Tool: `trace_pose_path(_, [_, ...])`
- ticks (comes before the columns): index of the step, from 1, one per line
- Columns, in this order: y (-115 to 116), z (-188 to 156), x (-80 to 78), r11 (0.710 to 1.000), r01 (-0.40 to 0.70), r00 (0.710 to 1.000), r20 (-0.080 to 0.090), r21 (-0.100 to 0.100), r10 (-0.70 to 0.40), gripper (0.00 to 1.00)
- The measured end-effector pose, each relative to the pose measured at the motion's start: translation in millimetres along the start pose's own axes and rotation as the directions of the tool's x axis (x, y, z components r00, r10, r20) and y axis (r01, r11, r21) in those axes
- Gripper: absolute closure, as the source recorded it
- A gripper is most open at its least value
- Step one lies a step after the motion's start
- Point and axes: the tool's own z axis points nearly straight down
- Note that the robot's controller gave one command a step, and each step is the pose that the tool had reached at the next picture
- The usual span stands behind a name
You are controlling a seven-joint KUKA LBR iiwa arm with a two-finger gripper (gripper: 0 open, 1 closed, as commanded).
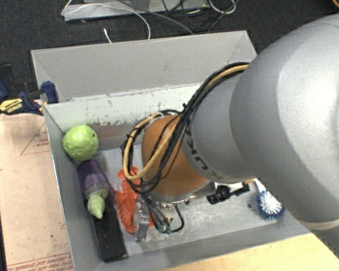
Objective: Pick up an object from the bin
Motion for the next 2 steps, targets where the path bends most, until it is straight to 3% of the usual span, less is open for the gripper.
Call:
trace_pose_path(1, [-0.1, 0.0, -0.1, 1.000, 0.000, 1.000, 0.000, 0.000, 0.000, 1.00])
trace_pose_path(2, [-1.3, -25.8, 2.2, 1.000, 0.000, 1.000, -0.007, 0.004, 0.000, 1.00])
